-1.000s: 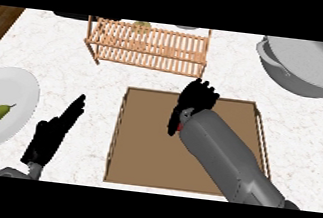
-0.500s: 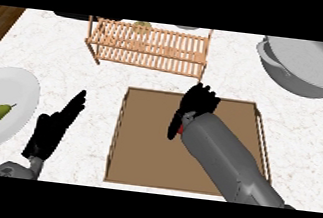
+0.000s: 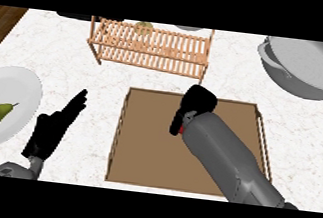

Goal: Pick the tomato from the tray and place it in the tiered shelf

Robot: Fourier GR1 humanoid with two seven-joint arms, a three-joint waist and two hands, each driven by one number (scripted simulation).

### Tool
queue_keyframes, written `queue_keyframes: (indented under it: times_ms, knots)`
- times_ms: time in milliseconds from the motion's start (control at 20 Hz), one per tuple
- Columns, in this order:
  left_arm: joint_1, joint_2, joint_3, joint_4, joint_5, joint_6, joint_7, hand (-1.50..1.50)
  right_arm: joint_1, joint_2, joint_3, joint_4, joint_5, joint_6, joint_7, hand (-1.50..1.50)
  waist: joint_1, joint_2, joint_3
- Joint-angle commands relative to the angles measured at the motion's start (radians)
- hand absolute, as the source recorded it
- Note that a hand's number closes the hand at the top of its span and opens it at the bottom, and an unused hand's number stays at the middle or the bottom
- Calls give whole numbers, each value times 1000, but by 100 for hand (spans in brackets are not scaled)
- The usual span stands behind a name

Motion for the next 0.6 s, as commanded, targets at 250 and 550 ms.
queue_keyframes:
  times_ms: [250,550]
  knots:
    - [18,-7,37,48,-18,-24,-44,0,20,17,121,-119,75,-61,244,150,-15,6,2]
    - [55,-14,35,-15,-38,-11,-4,0,140,16,217,-422,114,-60,262,150,-20,4,3]
